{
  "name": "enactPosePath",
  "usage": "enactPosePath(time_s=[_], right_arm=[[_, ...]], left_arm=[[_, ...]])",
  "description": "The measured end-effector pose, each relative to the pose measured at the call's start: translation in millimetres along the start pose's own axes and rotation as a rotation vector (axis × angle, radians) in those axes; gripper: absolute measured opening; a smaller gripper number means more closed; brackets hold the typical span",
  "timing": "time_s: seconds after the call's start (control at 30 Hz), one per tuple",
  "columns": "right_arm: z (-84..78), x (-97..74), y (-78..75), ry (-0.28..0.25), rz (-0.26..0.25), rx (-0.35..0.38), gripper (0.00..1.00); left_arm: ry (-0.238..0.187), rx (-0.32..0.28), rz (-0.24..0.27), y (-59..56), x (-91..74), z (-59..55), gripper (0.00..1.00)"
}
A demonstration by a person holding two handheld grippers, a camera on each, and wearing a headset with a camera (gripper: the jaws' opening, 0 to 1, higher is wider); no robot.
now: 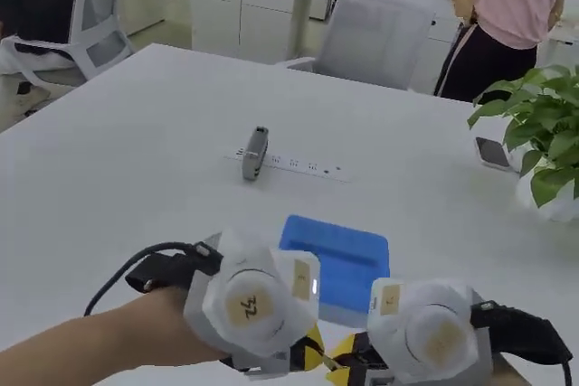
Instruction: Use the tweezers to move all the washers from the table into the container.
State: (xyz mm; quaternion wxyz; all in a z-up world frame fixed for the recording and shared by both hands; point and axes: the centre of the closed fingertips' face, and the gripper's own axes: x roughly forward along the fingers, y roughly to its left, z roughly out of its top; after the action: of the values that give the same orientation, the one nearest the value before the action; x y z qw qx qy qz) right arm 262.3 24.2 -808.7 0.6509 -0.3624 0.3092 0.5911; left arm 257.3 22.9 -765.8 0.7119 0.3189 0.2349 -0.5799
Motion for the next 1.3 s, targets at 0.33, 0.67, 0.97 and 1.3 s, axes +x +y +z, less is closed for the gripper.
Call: enactPosePath(time_s=[0.33,0.67,0.97,1.3], right_arm=[[-8.5,28.7,-3.8,-0.014,0.032,0.175,0.04],[-6.8,27.9,6.0,-0.100,0.031,0.411,0.16],[-11.7,-32.9,13.7,-0.264,-0.170,0.616,0.31],[-24.2,-80.4,10.0,-0.363,-0.363,0.731,0.46]], left_arm=[[0.070,0.001,-0.034,2.2,17.2,-43.0,0.00],[0.116,-0.024,-0.067,-3.1,28.7,-69.3,0.00],[0.194,-0.027,-0.056,1.3,38.2,-91.2,0.00],[0.215,-0.188,0.009,5.9,37.8,-97.8,0.04]])
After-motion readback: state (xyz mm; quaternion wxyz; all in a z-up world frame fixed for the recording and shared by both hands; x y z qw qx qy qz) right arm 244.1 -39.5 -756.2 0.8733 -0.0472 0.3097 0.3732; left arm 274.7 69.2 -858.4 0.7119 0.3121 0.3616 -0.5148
